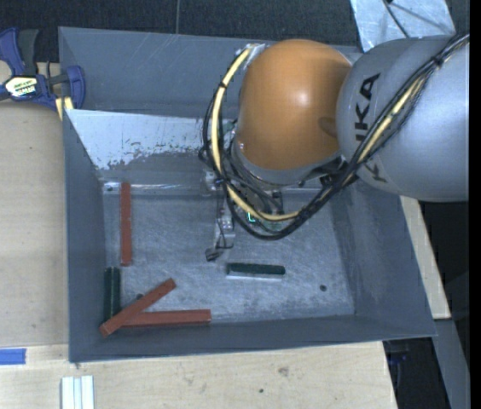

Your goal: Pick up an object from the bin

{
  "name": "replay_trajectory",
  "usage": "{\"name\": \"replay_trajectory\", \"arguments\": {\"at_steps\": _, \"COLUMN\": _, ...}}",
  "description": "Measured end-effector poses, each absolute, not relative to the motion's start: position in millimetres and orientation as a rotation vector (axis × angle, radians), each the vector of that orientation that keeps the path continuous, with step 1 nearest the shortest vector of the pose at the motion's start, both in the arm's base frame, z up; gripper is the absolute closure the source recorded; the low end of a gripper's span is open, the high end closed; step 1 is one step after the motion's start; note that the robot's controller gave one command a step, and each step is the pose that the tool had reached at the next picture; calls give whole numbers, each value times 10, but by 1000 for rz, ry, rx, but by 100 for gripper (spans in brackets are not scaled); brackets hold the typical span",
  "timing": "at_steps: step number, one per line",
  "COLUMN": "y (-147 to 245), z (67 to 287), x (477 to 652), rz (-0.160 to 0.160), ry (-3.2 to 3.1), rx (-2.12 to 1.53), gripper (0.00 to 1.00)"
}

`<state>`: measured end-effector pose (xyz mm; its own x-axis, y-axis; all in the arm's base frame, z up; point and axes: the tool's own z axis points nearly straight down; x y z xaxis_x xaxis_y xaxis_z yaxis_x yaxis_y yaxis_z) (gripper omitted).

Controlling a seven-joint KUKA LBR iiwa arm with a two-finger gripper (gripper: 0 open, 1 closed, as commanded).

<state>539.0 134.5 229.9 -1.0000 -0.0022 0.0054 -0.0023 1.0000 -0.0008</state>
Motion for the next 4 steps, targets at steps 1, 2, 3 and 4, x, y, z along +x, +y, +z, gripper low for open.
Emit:
{"name": "replay_trajectory", "arguments": {"at_steps": 1, "y": 1144, "z": 930, "x": 4953, "rz": 3, "ry": -3134, "rx": -53, "gripper": 0}}
{"name": "replay_trajectory", "arguments": {"at_steps": 2, "y": 475, "z": 710, "x": 5061, "rz": 0, "ry": -3148, "rx": 73, "gripper": 0}}
{"name": "replay_trajectory", "arguments": {"at_steps": 3, "y": -28, "z": 712, "x": 5218, "rz": 1, "ry": -3144, "rx": 185, "gripper": 0}}
{"name": "replay_trajectory", "arguments": {"at_steps": 4, "y": -23, "z": 713, "x": 5218, "rz": 0, "ry": -3144, "rx": 183, "gripper": 100}}
